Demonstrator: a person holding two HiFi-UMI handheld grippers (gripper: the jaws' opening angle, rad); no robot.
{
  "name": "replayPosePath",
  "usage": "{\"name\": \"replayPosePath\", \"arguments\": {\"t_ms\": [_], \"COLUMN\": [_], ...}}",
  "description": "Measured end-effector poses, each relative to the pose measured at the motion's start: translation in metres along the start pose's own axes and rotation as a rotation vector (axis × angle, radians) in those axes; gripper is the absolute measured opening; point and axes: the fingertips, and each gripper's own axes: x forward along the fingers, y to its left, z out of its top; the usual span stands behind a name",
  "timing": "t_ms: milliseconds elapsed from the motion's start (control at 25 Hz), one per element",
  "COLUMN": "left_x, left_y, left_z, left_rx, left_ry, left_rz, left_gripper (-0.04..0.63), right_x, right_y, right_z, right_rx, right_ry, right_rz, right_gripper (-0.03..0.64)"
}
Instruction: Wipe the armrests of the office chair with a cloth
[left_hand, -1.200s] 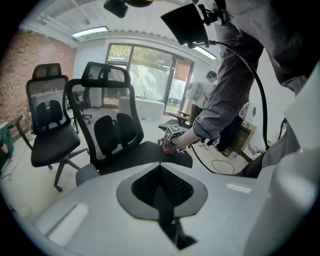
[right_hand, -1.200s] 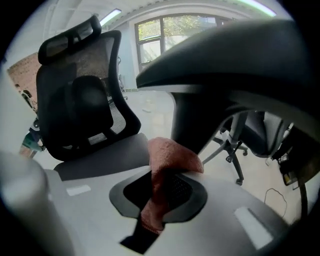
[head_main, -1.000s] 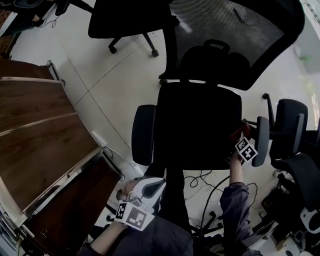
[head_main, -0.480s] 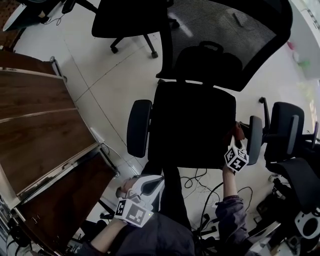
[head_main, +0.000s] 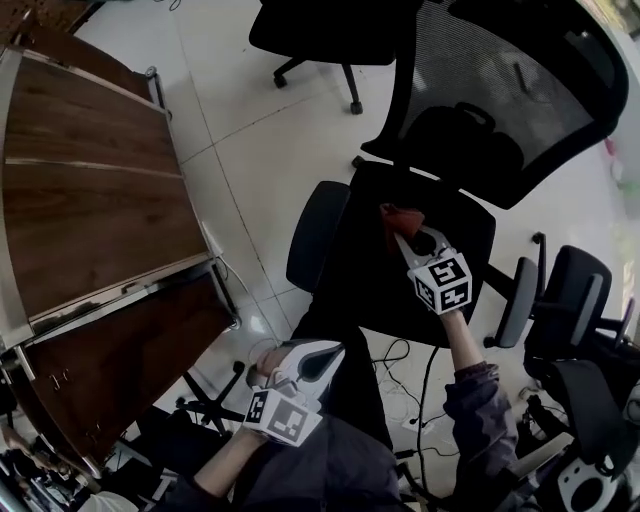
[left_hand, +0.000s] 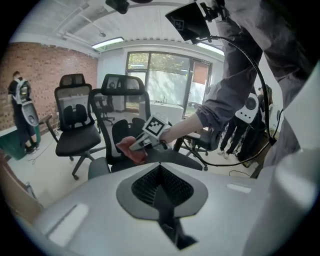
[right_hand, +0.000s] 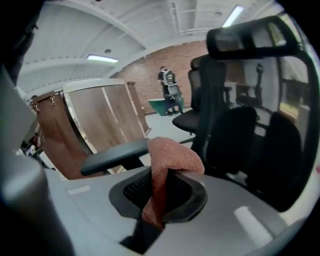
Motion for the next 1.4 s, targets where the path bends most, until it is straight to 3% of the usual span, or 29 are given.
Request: {"name": "replayPosePath", "arguments": {"t_ms": [200, 400, 520, 680, 760, 840, 1000, 1160, 1400], "left_x": [-0.021, -0.040, -0.048, -0.060, -0.066, -0.070, -0.065, -0.063, -0.060], "left_y": [0.006, 0.007, 0.011, 0.020, 0.019, 0.025, 0.029, 0.016, -0.010], "left_z": [-0.014, -0.035, -0.042, -0.005, 0.027, 0.062, 0.129, 0.174, 0.198], "left_rx": [-0.058, -0.123, -0.155, -0.171, -0.139, -0.069, 0.040, 0.150, 0.234], "left_ry": [-0.003, -0.003, -0.025, -0.112, -0.158, -0.196, -0.220, -0.222, -0.217], "left_rz": [0.099, 0.182, 0.214, 0.192, 0.165, 0.137, 0.095, 0.039, -0.032], "left_gripper": [0.015, 0.015, 0.015, 0.015, 0.015, 0.015, 0.015, 0.015, 0.015], "right_x": [0.072, 0.098, 0.074, -0.030, -0.101, -0.165, -0.253, -0.298, -0.332], "right_y": [0.038, 0.059, 0.053, 0.032, 0.037, 0.051, 0.088, 0.118, 0.122], "right_z": [0.063, 0.079, 0.082, 0.074, 0.069, 0.082, 0.124, 0.146, 0.149], "right_rx": [-0.234, -0.354, -0.284, -0.008, 0.102, 0.141, 0.072, -0.025, 0.009], "right_ry": [0.093, 0.125, 0.086, -0.041, -0.083, -0.141, -0.199, -0.221, -0.290], "right_rz": [0.142, 0.154, 0.103, -0.073, -0.136, -0.181, -0.184, -0.222, -0.285], "right_gripper": [0.044, 0.044, 0.044, 0.044, 0.044, 0.044, 0.044, 0.044, 0.044]}}
